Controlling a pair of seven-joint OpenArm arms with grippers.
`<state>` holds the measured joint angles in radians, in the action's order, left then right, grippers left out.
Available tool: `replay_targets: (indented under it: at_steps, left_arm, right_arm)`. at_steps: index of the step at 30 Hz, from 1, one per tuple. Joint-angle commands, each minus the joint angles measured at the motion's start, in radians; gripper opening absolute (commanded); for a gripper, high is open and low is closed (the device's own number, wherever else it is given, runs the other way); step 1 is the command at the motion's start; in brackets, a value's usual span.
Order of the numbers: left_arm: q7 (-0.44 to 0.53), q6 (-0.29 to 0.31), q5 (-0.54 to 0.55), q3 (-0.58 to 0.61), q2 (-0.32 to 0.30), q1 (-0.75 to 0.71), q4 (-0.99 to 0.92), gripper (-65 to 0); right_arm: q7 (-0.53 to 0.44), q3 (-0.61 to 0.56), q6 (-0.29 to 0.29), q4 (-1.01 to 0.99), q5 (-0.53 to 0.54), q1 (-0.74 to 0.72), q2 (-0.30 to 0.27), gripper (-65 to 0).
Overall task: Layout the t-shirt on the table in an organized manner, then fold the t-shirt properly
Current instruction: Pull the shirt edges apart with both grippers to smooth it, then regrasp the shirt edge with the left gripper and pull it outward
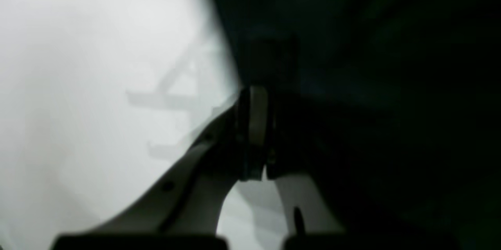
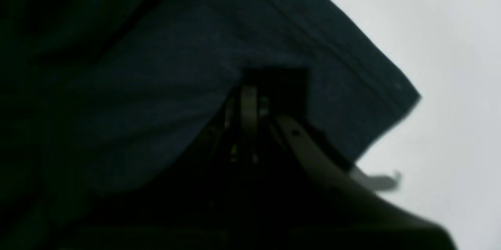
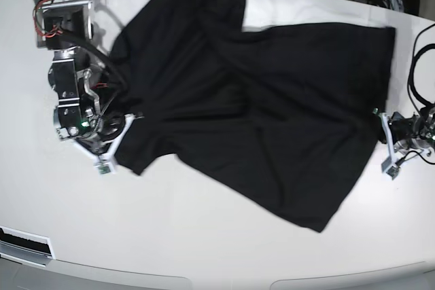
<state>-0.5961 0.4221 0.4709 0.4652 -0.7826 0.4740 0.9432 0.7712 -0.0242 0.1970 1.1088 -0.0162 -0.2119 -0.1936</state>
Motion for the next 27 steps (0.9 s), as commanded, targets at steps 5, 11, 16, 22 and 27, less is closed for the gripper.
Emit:
replay_targets:
  at_steps: [5, 11, 16, 22, 27]
  left_arm:
    - [0.011, -0.006, 0.015, -0.009, -0.068, 0.016, 0.015, -65.0]
    - [-0.045, 0.192, 0.255, -0.009, -0.108, 0.014, 0.038, -65.0]
    - [-0.293, 0.276, 0.546, -0.009, -0.112, 0.007, 0.133, -65.0]
    - [-0.491, 0.276, 0.665, -0.009, -0.122, -0.063, 0.297, -65.0]
    - [-0.517, 0.276, 0.66, -0.009, -0.123, -0.19, 0.373, -65.0]
  right_arm:
    - [0.01, 0.005, -0.06, 0.005, -0.026, -0.082, -0.048, -65.0]
    - [0.027, 0.005, -0.011, 0.006, -0.003, -0.138, -0.056, -65.0]
    - [0.04, 0.005, 0.095, 0.005, 0.073, -0.128, -0.054, -65.0]
    - [0.043, 0.005, 0.166, 0.001, 0.121, -0.086, -0.051, -65.0]
    - [0.033, 0.005, 0.175, 0.001, 0.121, -0.059, -0.051, -65.0]
